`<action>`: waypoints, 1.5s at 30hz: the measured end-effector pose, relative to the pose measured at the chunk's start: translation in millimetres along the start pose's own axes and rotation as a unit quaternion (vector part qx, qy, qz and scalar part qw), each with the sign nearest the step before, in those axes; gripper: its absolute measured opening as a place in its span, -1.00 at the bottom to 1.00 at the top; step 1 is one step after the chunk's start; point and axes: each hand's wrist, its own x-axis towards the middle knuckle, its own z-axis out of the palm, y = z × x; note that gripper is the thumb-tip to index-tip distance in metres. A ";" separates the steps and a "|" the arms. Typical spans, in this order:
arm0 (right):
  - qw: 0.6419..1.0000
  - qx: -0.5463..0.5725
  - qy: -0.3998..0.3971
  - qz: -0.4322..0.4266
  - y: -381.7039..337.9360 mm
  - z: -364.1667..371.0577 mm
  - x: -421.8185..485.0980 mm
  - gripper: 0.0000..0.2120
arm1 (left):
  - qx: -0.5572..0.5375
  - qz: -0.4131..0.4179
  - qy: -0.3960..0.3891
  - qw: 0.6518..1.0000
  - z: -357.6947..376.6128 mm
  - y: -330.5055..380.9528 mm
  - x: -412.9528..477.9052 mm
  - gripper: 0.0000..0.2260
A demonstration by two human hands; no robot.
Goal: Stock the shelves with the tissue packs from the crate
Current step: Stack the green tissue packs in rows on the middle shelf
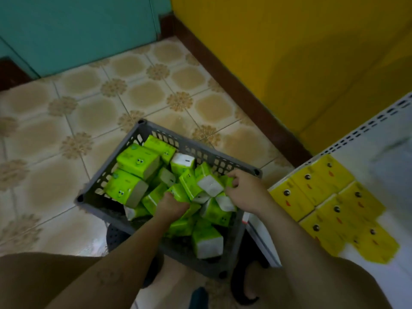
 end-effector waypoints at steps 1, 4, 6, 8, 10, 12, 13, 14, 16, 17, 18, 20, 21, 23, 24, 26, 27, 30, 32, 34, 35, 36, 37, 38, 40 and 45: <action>1.000 -0.012 -0.018 0.000 -1.9 1.5 7.0 -0.54 | -0.035 -0.039 -0.003 0.999 9.5 -10.3 15.7 -0.24; 0.999 -0.022 -0.040 -0.010 -6.8 4.5 21.7 -0.53 | -0.141 -0.135 0.022 0.981 53.7 -62.9 90.8 0.01; 0.999 -0.007 -0.043 -0.017 -10.4 5.2 27.3 -0.53 | -0.215 -0.178 0.070 0.958 71.3 -67.4 112.3 0.06; 0.999 -0.001 -0.041 -0.023 -14.0 6.3 29.1 -0.55 | -0.253 -0.209 0.109 0.938 71.5 -40.3 101.4 0.06; 0.999 -0.002 -0.041 -0.024 -17.5 7.2 28.6 -0.55 | -0.245 -0.231 0.124 0.933 68.8 -18.2 90.4 -0.02; 0.999 -0.005 -0.041 -0.022 -19.1 7.8 26.6 -0.54 | -0.215 -0.214 0.125 0.945 65.4 -13.4 84.7 -0.15; 0.999 -0.008 -0.043 -0.019 -19.5 7.7 24.8 -0.54 | -0.200 -0.199 0.116 0.952 60.1 -15.1 80.1 -0.19; 0.999 -0.013 -0.046 -0.017 -19.6 7.5 22.0 -0.54 | -0.194 -0.189 0.102 0.957 52.9 -18.6 74.4 -0.22; 0.998 -0.021 -0.056 -0.017 -20.2 7.9 14.6 -0.54 | -0.249 -0.171 0.063 0.951 32.0 -28.6 58.0 -0.33; 0.997 -0.027 -0.065 -0.016 -20.8 8.7 10.7 -0.53 | -0.297 -0.171 0.024 0.939 19.6 -30.3 42.5 -0.45; 0.997 -0.033 -0.074 -0.015 -22.1 9.4 5.6 -0.52 | -0.360 -0.184 -0.035 0.914 8.4 -32.6 27.1 -0.55; 0.996 -0.037 -0.083 -0.021 -27.1 9.4 -9.6 -0.51 | -0.434 -0.192 -0.108 0.874 -9.7 -35.3 -8.5 -0.64; 0.996 -0.032 -0.081 -0.026 -30.0 9.8 -19.9 -0.49 | -0.445 -0.180 -0.115 0.869 -16.9 -32.6 -26.7 -0.66; 0.996 -0.011 -0.073 -0.040 -34.5 12.7 -44.4 -0.43 | -0.451 -0.128 -0.120 0.875 -30.1 -24.9 -59.9 -0.76; 0.996 0.000 -0.067 -0.054 -36.2 15.3 -57.9 -0.35 | -0.450 -0.095 -0.129 0.879 -36.5 -17.3 -78.8 -0.84; 0.995 0.006 -0.044 -0.089 -38.2 20.0 -84.7 -0.09 | -0.442 -0.027 -0.158 0.882 -47.5 -3.1 -114.0 -0.90; 0.994 0.005 -0.023 -0.104 -37.7 20.7 -95.5 0.04 | -0.435 0.005 -0.175 0.883 -52.6 4.6 -130.9 -0.91; 0.988 -0.014 0.069 -0.136 -42.6 7.0 -138.0 0.16 | -0.417 0.086 -0.218 0.878 -66.1 29.5 -183.2 -0.85; 0.978 -0.040 0.152 -0.135 -48.2 -9.5 -172.5 0.17 | -0.401 0.135 -0.238 0.874 -70.8 44.9 -216.8 -0.70; 0.961 -0.065 0.230 -0.137 -51.0 -22.3 -202.1 0.16 | -0.396 0.181 -0.252 0.864 -72.7 57.6 -244.6 -0.61; 0.950 -0.079 0.268 -0.141 -51.6 -26.6 -216.6 0.14 | -0.397 0.198 -0.258 0.858 -72.7 62.2 -254.0 -0.60; 0.936 -0.097 0.305 -0.148 -51.2 -30.2 -230.2 0.12 | -0.400 0.211 -0.263 0.852 -72.7 67.0 -263.6 -0.60; 0.923 -0.113 0.335 -0.150 -50.7 -33.2 -243.8 0.09 | -0.400 0.223 -0.269 0.847 -72.0 71.4 -271.4 -0.60; 0.911 -0.127 0.359 -0.157 -49.3 -36.5 -255.9 0.07 | -0.400 0.236 -0.274 0.842 -71.0 75.1 -279.1 -0.57; 0.890 -0.147 0.396 -0.170 -45.5 -45.9 -281.2 0.03 | -0.400 0.268 -0.293 0.826 -67.2 82.2 -293.9 -0.52; 0.867 -0.140 0.458 -0.136 -16.4 -102.6 -338.5 -0.13 | -0.338 0.332 -0.274 0.837 -56.5 111.7 -327.0 -0.57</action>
